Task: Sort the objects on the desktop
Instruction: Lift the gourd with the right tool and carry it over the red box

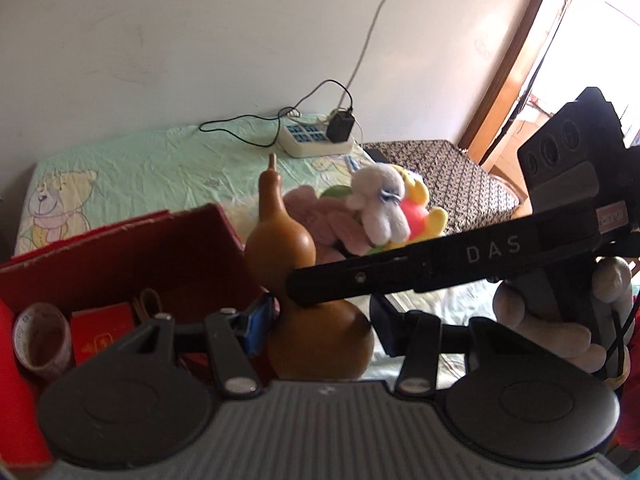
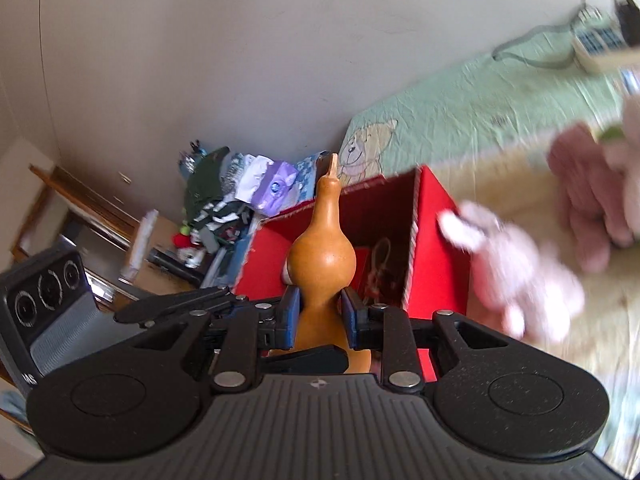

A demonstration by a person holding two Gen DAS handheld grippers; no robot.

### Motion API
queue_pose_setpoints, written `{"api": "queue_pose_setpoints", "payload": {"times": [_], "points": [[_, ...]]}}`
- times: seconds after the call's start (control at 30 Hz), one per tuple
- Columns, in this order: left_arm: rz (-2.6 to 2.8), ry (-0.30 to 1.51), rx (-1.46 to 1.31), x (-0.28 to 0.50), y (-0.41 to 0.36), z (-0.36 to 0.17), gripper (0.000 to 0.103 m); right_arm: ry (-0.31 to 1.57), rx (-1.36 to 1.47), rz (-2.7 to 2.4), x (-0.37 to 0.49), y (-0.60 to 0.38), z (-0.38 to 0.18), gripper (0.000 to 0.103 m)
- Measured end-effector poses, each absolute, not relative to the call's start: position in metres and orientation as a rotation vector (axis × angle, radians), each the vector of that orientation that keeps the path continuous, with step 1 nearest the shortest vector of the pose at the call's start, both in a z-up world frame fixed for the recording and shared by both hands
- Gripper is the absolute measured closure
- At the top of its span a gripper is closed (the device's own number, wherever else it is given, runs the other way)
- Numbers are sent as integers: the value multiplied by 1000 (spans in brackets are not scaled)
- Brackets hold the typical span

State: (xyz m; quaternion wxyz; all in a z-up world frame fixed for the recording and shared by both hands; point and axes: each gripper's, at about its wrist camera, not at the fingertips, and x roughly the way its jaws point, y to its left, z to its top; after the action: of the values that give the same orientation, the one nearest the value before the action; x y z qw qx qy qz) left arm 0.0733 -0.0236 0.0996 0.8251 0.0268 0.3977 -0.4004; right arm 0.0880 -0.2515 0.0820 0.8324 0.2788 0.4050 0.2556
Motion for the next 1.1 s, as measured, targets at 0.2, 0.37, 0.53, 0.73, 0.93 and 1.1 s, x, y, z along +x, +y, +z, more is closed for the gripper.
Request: {"api": "queue_pose_setpoints", "payload": {"times": [0.2, 0.37, 0.53, 0.73, 0.93, 1.1], "points": [[-884, 886, 28, 115, -2, 72, 53, 916, 462, 477, 126, -216, 73, 76], [-906, 956, -7, 144, 11, 43, 53, 1005, 354, 416, 149, -190, 62, 76], [-919, 1032, -15, 158, 13, 19, 53, 1101, 220, 354, 164, -164, 54, 76], [-940, 1130, -11, 168, 10, -2, 53, 1240, 149, 295, 178, -149, 37, 78], [-925, 1141, 56, 166, -1, -10, 53, 1288, 22, 235, 181, -132, 26, 81], [-874, 1142, 76, 169, 1, -17, 54, 1275, -9, 226, 178, -133, 26, 85]]}}
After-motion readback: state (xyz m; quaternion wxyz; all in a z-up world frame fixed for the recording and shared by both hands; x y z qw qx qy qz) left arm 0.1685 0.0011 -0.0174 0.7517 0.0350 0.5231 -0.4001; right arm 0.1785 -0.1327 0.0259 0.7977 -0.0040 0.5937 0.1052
